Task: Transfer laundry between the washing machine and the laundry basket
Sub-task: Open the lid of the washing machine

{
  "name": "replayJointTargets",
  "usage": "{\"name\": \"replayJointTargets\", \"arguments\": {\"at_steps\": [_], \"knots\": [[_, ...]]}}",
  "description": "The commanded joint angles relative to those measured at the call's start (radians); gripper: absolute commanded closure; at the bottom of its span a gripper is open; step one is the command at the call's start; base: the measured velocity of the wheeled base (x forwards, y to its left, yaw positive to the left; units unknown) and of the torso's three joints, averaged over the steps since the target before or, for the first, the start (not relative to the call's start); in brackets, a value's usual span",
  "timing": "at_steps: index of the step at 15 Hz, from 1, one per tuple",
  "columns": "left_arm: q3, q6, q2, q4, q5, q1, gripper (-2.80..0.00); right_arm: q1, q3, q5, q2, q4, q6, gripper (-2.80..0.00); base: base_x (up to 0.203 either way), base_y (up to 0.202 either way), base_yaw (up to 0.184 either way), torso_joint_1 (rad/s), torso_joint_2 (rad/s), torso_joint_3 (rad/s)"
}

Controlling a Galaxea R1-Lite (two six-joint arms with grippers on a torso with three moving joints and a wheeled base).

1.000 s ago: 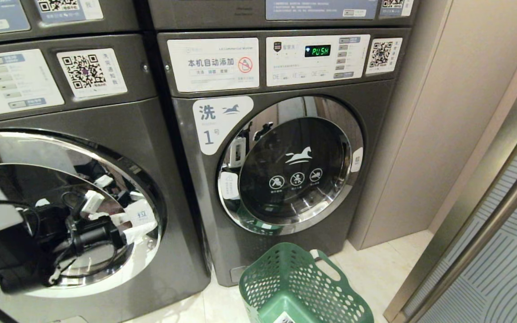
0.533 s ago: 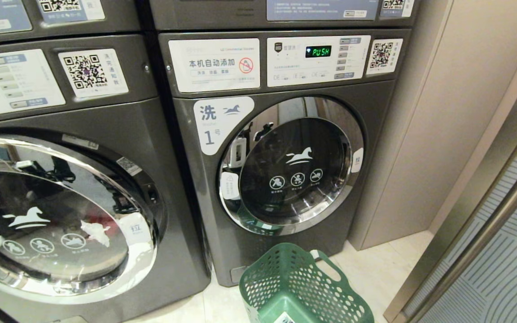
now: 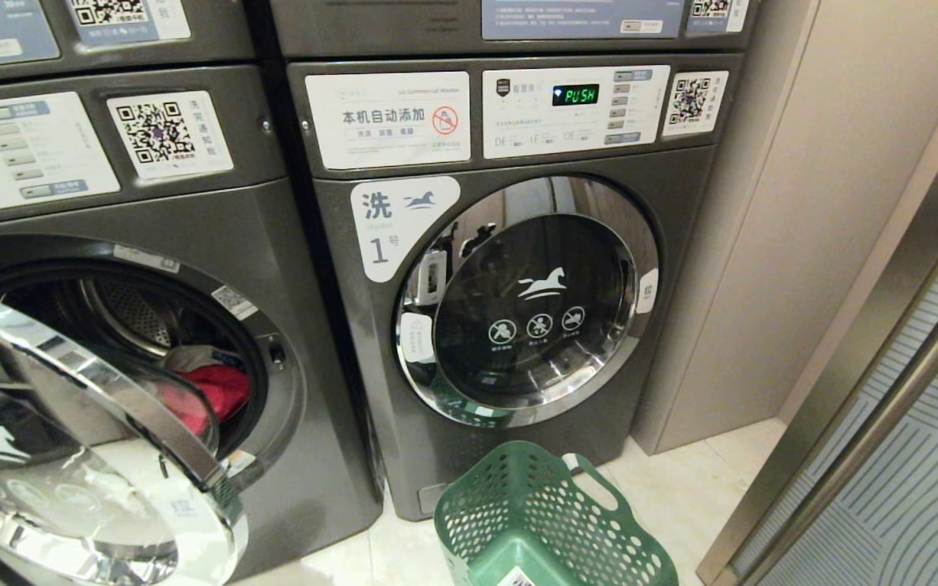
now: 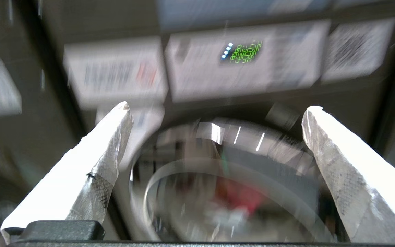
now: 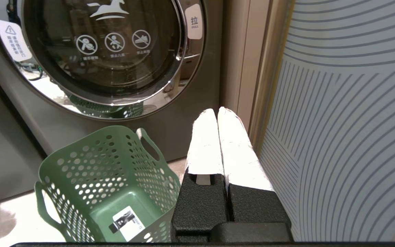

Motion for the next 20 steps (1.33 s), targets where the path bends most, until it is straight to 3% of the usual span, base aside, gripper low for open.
{"name": "replayJointTargets", "arguments": {"at_steps": [1, 4, 8, 9, 10, 13, 14, 16, 17, 19, 20], "knots": [[-0.080, -0.145, -0.238, -0.011, 0.043, -0.023, -2.80, 0.001, 0.034, 0.000, 0.001, -0.001, 0.000, 0.00, 0.000, 0.000, 0.000, 0.000, 0.00, 0.000], [-0.116, -0.182, -0.398, 0.036, 0.099, -0.068, -2.80, 0.001, 0.034, 0.000, 0.001, -0.001, 0.000, 0.00, 0.000, 0.000, 0.000, 0.000, 0.00, 0.000], [-0.193, -0.170, -0.466, 0.584, 0.151, -0.165, -2.80, 0.001, 0.034, 0.000, 0.001, -0.001, 0.000, 0.00, 0.000, 0.000, 0.000, 0.000, 0.00, 0.000], [-0.201, -0.112, -0.474, 0.694, 0.161, -0.190, -2.80, 0.001, 0.034, 0.000, 0.001, -0.001, 0.000, 0.00, 0.000, 0.000, 0.000, 0.000, 0.00, 0.000], [-0.194, 0.015, -0.468, 0.721, 0.168, -0.204, -2.80, 0.001, 0.034, 0.000, 0.001, -0.001, 0.000, 0.00, 0.000, 0.000, 0.000, 0.000, 0.00, 0.000], [-0.105, 0.656, -0.418, 0.719, 0.241, -0.257, -2.80, 0.001, 0.034, 0.000, 0.001, -0.001, 0.000, 0.00, 0.000, 0.000, 0.000, 0.000, 0.00, 0.000], [-0.049, 0.823, -0.377, 0.719, 0.303, -0.285, -2.80, 0.001, 0.034, 0.000, 0.001, -0.001, 0.000, 0.00, 0.000, 0.000, 0.000, 0.000, 0.00, 0.000], [0.035, 0.969, -0.251, 0.717, 0.501, -0.364, -2.80, 0.001, 0.034, 0.000, 0.001, -0.001, 0.000, 0.00, 0.000, 0.000, 0.000, 0.000, 0.00, 0.000], [0.063, 0.998, -0.199, 0.718, 0.643, -0.447, -2.80, 0.001, 0.034, 0.000, 0.001, -0.001, 0.000, 0.00, 0.000, 0.000, 0.000, 0.000, 0.00, 0.000], [0.111, 1.019, -0.092, 0.723, 1.048, -0.639, -2.80, 0.001, 0.034, 0.000, 0.001, -0.001, 0.000, 0.00, 0.000, 0.000, 0.000, 0.000, 0.00, 0.000], [0.133, 1.026, -0.035, 0.722, 1.181, -0.719, -2.80, 0.001, 0.034, 0.000, 0.001, -0.001, 0.000, 0.00, 0.000, 0.000, 0.000, 0.000, 0.00, 0.000]]}}
